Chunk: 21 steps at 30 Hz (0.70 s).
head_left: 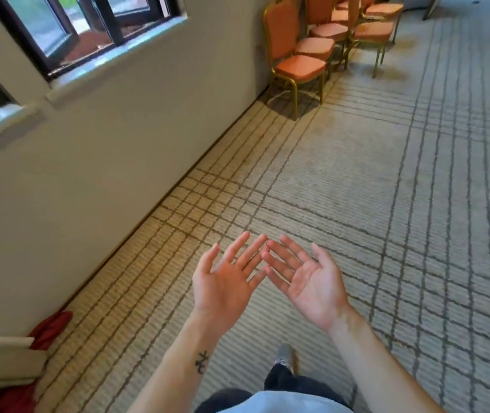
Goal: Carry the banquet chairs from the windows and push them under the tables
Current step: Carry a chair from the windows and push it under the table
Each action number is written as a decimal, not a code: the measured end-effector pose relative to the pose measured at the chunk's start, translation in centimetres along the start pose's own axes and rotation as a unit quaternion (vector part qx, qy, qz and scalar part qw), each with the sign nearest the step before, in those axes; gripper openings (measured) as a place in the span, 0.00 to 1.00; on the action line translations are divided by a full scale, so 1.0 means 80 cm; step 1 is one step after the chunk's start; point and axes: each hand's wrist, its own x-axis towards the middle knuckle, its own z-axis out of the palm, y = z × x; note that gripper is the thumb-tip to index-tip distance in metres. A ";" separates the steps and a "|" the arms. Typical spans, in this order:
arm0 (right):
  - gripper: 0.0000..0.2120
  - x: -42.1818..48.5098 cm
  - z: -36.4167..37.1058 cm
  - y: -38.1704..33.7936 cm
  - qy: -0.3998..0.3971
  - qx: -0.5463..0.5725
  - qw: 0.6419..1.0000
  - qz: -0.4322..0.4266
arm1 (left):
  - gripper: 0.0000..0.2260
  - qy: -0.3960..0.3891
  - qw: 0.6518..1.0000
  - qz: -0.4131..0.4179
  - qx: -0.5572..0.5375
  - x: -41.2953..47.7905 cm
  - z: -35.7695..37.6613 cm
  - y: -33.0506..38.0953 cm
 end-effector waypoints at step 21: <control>0.28 0.444 0.191 -0.229 0.003 -0.009 1.000 -0.008 | 0.26 -0.005 0.999 -0.030 -0.021 0.480 0.085 0.241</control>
